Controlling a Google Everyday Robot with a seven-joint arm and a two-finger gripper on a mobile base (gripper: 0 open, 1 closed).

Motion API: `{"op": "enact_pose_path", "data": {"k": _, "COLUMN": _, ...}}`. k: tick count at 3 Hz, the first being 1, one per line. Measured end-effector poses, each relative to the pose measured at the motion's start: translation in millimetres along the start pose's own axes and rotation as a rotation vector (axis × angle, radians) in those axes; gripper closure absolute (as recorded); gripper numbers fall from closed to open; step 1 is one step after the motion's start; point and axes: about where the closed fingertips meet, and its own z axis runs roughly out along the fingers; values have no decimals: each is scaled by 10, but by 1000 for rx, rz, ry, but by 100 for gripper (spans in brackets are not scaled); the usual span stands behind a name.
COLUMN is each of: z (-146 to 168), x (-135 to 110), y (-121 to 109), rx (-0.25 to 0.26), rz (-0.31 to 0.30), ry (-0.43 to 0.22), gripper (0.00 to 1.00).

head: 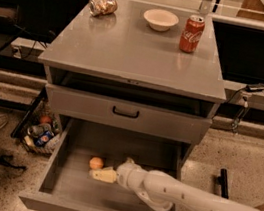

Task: Place orange into middle drawer

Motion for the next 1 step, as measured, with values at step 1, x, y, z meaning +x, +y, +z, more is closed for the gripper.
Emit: {"op": "enact_pose_path", "data": {"k": 1, "z": -835, "x": 40, "y": -238, "rx": 75, "rz": 25, "ry": -8, "gripper": 0}}
